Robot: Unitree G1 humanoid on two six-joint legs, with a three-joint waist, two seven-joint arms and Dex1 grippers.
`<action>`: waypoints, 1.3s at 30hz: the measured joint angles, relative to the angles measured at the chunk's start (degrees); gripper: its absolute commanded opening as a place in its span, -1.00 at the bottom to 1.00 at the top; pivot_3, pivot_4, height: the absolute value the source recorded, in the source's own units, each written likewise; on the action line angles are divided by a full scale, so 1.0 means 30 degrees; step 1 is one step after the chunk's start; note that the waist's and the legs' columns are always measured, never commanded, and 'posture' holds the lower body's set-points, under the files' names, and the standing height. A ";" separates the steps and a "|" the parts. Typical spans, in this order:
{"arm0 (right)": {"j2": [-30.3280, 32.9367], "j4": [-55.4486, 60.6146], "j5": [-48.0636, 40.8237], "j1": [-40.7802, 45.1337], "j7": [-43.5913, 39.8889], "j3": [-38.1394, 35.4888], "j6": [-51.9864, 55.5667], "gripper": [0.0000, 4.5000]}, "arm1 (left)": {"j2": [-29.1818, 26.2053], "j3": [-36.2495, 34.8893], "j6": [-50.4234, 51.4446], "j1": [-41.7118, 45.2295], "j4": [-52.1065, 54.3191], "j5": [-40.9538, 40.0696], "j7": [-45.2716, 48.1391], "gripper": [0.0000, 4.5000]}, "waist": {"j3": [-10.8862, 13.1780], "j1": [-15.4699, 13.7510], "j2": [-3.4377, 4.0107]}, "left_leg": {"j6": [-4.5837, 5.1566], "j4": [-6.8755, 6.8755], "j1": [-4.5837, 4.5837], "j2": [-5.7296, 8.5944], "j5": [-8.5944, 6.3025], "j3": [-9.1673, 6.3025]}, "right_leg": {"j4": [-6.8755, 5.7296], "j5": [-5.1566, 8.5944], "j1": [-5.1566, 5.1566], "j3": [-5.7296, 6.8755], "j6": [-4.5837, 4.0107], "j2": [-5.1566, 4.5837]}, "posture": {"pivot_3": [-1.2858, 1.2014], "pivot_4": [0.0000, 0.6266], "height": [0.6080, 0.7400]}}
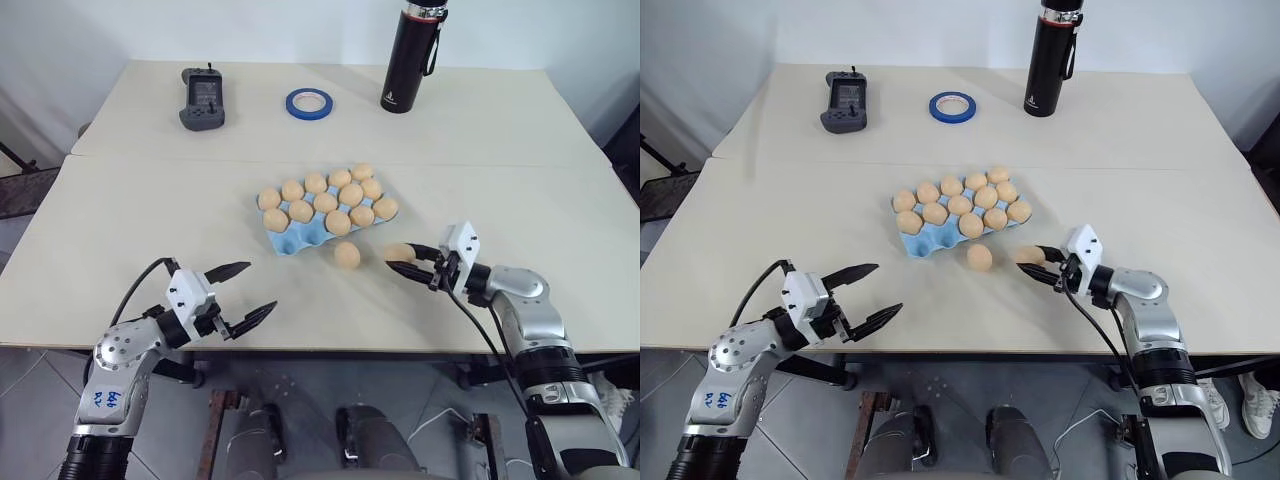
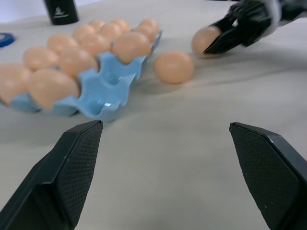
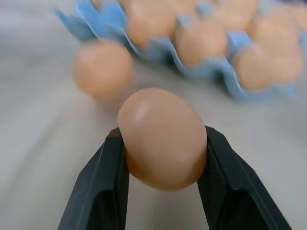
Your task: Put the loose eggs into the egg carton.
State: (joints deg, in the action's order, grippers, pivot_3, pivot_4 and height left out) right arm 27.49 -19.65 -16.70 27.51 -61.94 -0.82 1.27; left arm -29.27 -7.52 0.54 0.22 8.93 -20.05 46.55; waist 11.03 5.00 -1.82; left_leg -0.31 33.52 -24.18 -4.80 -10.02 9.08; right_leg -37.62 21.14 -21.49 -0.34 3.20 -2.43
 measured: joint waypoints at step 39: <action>0.0435 0.7402 -0.1020 -0.5097 0.2227 -0.1930 0.2249 0.98 | 0.0367 0.0913 0.0966 0.0553 0.0836 -0.0089 -0.0034 1.00 | -0.0002 -0.0132 -0.0004 | -0.0015 -0.0112 -0.0023 0.0004 -0.0020 0.0012 | 0.0092 0.0035 -0.0021 0.0014 -0.0061 0.0017 | 0.03 -0.52 1.00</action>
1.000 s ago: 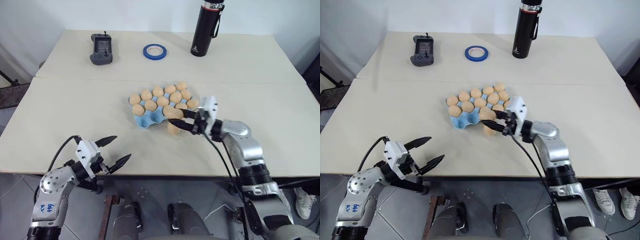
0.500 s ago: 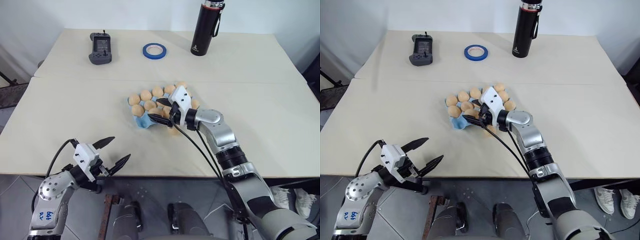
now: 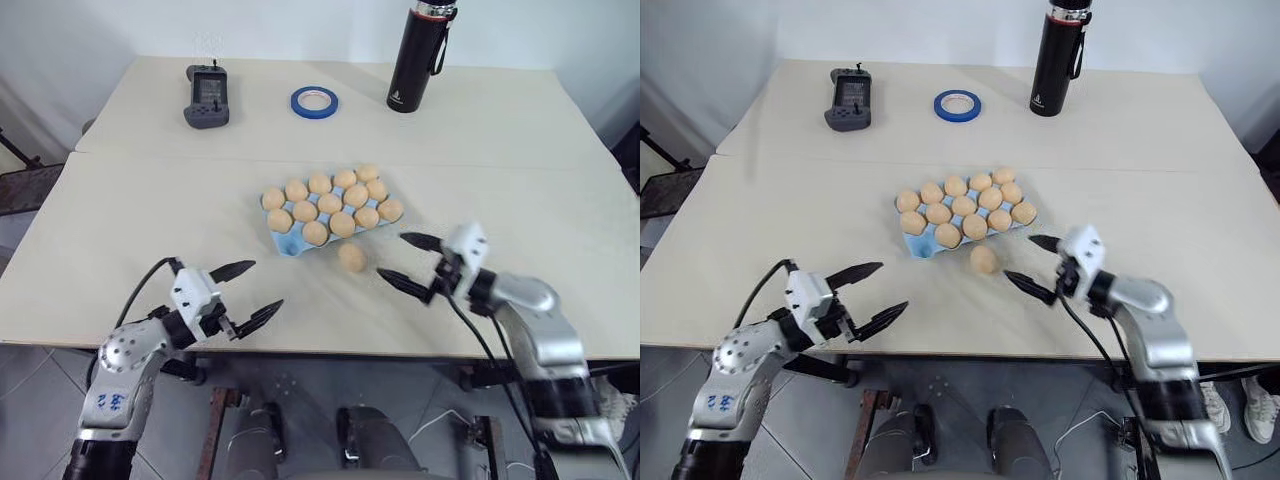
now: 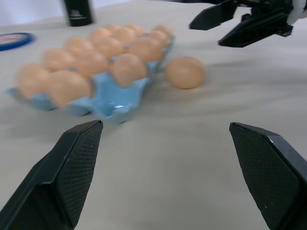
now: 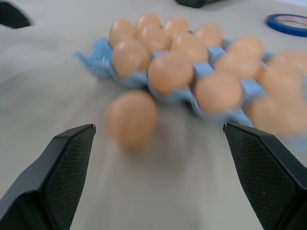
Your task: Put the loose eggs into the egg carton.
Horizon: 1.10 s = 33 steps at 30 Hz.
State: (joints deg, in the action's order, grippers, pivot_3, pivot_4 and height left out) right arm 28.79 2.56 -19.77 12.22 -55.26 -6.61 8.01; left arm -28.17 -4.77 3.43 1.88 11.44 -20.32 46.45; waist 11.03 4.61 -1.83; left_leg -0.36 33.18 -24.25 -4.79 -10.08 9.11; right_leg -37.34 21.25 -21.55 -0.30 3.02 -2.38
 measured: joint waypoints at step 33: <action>-0.2526 -0.3238 0.2390 0.4599 0.3072 0.5704 0.3378 0.98 | -0.0628 -0.1536 -0.0846 -0.1208 -0.0788 0.0049 0.0224 1.00 | -0.0001 0.0070 -0.0002 | -0.0006 0.0028 -0.0002 0.0008 0.0008 -0.0002 | -0.0029 -0.0016 -0.0009 -0.0003 0.0012 -0.0037 | 0.03 -0.52 1.00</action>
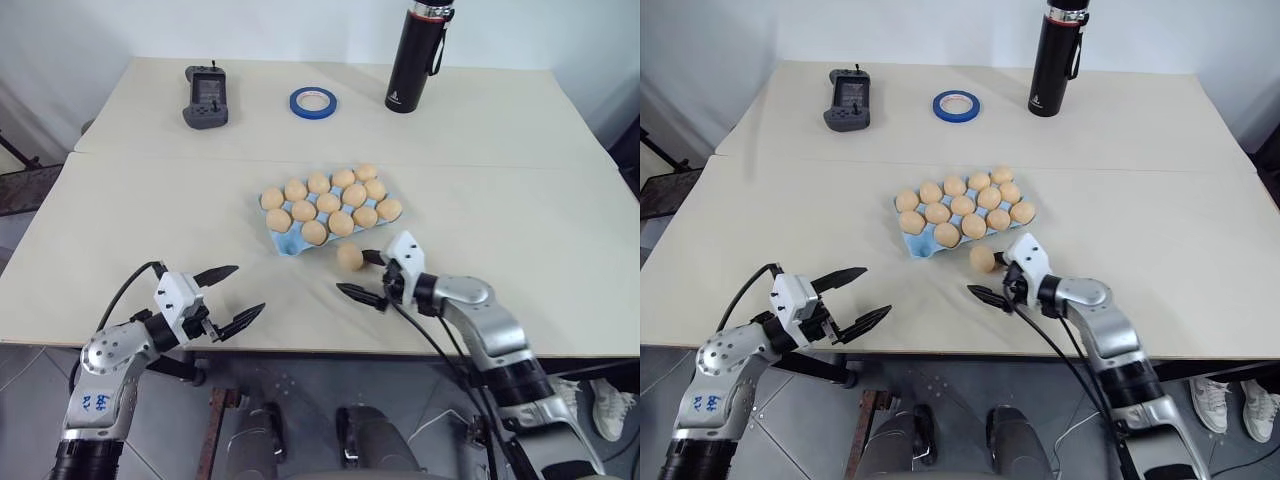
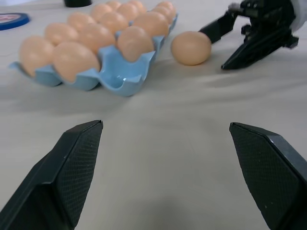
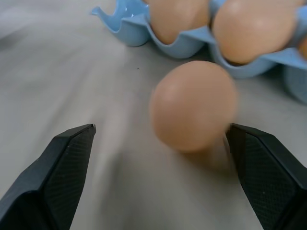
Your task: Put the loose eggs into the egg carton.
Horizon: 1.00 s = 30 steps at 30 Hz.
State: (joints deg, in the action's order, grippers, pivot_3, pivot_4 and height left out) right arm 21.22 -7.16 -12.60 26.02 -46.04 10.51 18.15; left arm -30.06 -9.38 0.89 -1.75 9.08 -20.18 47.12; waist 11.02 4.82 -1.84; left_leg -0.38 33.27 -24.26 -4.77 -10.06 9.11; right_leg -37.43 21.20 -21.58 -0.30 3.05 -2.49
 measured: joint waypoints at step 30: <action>-0.4106 -0.4114 0.1421 0.6446 0.0617 0.1118 -0.0621 0.17 | 0.0281 -0.0908 0.0143 -0.2386 0.2220 -0.0037 -0.2089 1.00 | -0.0006 0.0338 -0.0010 | -0.0024 -0.0047 -0.0043 -0.0004 -0.0014 0.0021 | 0.0007 0.0020 -0.0065 0.0010 -0.0030 -0.0002 | 0.03 -0.52 1.00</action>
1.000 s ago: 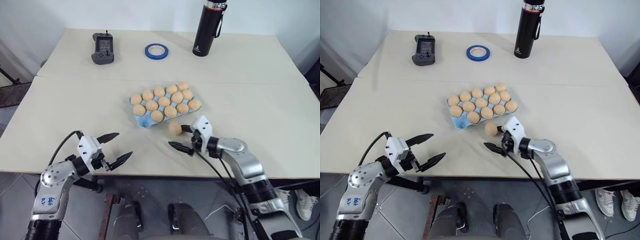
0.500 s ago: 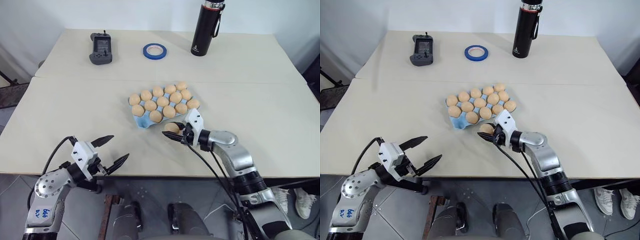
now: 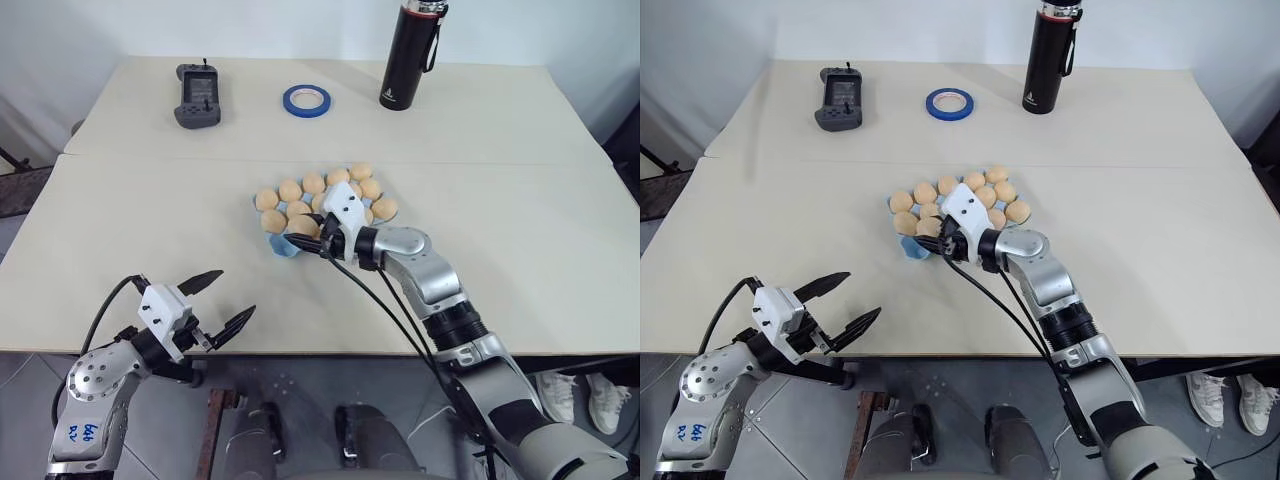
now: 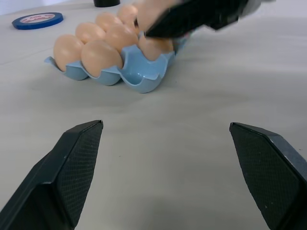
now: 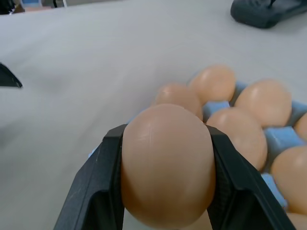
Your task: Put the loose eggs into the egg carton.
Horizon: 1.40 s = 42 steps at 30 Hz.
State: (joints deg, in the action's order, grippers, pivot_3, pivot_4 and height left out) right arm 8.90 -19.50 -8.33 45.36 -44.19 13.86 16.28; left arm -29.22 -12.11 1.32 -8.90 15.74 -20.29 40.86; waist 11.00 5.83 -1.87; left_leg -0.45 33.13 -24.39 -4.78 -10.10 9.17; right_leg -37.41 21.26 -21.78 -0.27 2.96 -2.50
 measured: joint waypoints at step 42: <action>0.2972 0.7832 -0.1948 -0.6538 -0.0131 -0.0241 0.4139 0.96 | -0.0323 0.0198 0.0184 0.0578 -0.0247 -0.0070 0.0946 1.00 | 0.0000 0.0141 -0.0003 | -0.0007 -0.0006 0.0011 -0.0008 0.0003 -0.0012 | -0.0007 0.0007 -0.0001 -0.0009 -0.0005 0.0021 | 0.03 -0.52 1.00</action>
State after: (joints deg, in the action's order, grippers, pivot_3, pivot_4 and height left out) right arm 17.81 4.00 -14.18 25.74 -44.59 13.14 28.70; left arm -30.19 -11.51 1.88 -7.17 15.00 -20.49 43.69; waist 11.00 6.25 -1.87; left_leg -0.47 33.11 -24.36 -4.80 -10.09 9.13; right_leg -37.43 21.28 -21.78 -0.30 2.95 -2.44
